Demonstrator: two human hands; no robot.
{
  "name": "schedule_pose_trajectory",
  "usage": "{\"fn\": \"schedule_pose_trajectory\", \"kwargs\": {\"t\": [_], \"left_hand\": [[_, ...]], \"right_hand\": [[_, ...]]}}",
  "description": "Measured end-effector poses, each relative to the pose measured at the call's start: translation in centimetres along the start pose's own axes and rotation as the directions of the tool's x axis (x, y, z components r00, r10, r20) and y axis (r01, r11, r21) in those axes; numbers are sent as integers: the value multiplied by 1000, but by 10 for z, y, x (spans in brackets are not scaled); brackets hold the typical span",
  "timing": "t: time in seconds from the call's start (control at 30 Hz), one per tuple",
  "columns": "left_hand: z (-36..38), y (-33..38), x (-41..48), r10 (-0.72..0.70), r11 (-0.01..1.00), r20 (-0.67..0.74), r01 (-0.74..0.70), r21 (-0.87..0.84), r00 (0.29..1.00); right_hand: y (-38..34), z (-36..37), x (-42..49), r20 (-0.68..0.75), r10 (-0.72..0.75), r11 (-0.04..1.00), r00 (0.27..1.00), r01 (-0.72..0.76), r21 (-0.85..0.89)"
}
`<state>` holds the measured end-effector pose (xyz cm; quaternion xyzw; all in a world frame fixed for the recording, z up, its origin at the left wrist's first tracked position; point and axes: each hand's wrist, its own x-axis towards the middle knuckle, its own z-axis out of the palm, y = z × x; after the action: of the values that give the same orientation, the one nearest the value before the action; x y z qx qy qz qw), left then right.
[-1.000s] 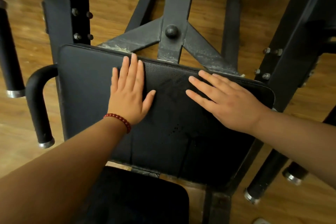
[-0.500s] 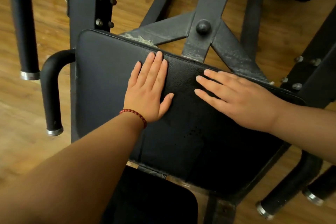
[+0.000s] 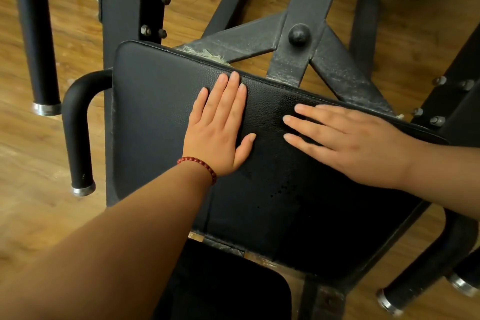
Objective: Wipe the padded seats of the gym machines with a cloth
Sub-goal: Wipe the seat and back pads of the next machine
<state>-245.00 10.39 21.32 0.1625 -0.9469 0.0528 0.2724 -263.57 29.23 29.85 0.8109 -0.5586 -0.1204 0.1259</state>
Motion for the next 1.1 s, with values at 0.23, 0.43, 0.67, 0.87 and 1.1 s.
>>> {"fn": "schedule_pose_trajectory", "kwargs": {"t": [0.23,0.43,0.67,0.87,1.1], "left_hand": [[0,-1,0,2,1000,10,-2,-12,1000],[0,-3,-1,6,1000,9,-6,-16,1000],[-1,-3,-1,-6,999,24,7,-33,1000],[-1,-3,-2,5,999,17,-5,-42,1000],[-1,-2,-1,-6,999,26,7,-36,1000]], "right_hand": [[-5,-1,57,-110,82,997,991,-80,22],[3,-1,4,-25,-6,1000,1000,7,31],[-11,0,71,-89,120,992,989,-116,47],[-16,5,26,-57,112,992,992,-108,69],[-15,4,69,-170,199,979,965,-187,81]]}}
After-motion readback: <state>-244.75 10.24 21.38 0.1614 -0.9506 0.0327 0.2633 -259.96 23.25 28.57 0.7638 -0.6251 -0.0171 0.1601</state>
